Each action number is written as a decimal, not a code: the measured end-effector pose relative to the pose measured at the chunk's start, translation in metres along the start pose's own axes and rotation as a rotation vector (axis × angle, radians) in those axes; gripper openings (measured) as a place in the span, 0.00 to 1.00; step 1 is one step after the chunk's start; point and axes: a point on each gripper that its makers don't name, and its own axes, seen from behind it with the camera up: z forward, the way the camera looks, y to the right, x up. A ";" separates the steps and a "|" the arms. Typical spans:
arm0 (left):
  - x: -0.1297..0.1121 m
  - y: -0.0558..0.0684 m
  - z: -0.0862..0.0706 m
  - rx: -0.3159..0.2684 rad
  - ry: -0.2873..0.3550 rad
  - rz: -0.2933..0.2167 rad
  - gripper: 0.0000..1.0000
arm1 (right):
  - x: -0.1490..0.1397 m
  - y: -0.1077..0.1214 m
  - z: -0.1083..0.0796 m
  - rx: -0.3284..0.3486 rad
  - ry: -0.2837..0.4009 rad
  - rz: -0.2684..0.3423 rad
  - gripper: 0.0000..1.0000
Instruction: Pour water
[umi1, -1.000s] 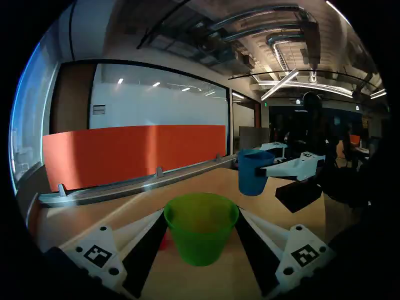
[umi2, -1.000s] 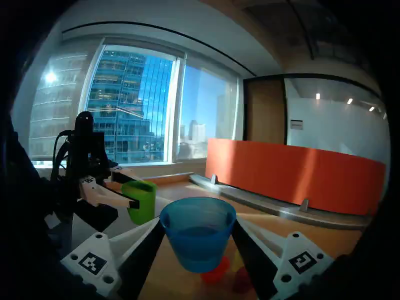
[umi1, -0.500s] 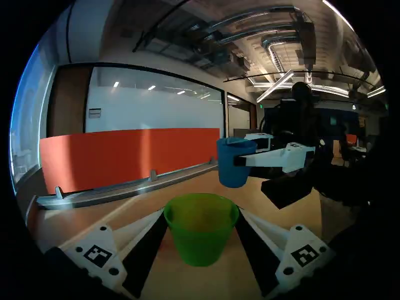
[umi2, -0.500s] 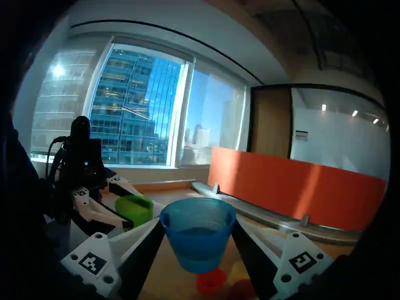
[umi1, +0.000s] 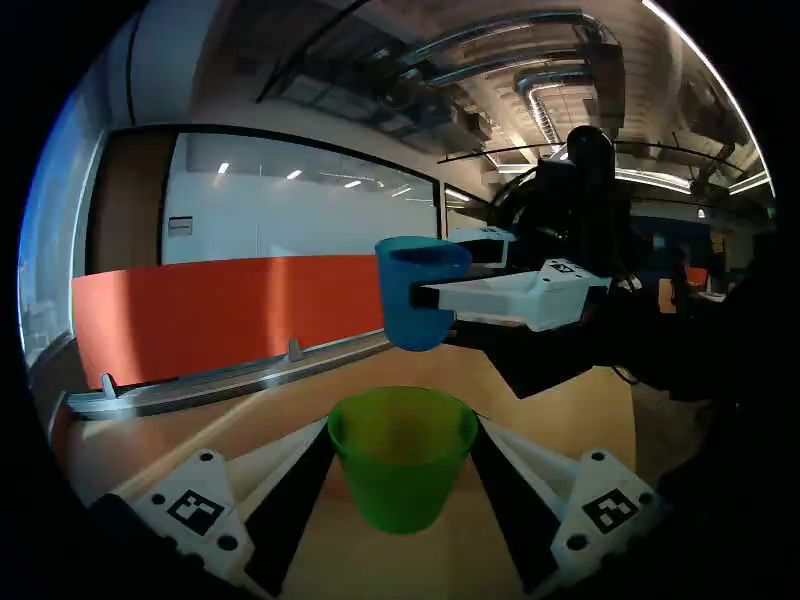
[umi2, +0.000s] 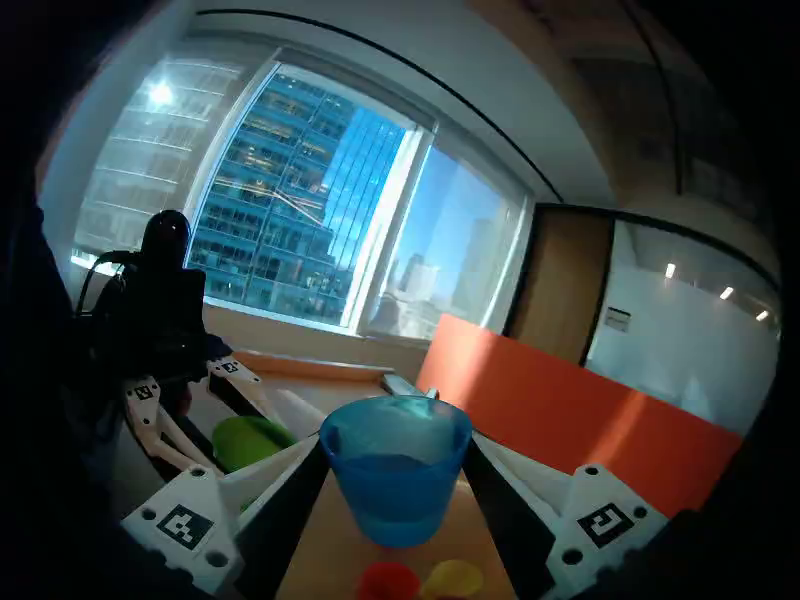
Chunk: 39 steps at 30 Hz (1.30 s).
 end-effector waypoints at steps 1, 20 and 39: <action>0.000 0.001 0.001 -0.002 -0.001 0.000 0.89 | 0.001 0.000 0.001 0.002 0.000 -0.016 0.91; 0.001 0.004 0.014 -0.010 0.003 0.002 0.89 | 0.021 0.005 0.020 -0.010 -0.005 -0.339 0.91; 0.006 0.002 0.017 -0.009 0.020 -0.007 0.89 | 0.029 0.010 0.028 -0.016 -0.036 -0.575 0.90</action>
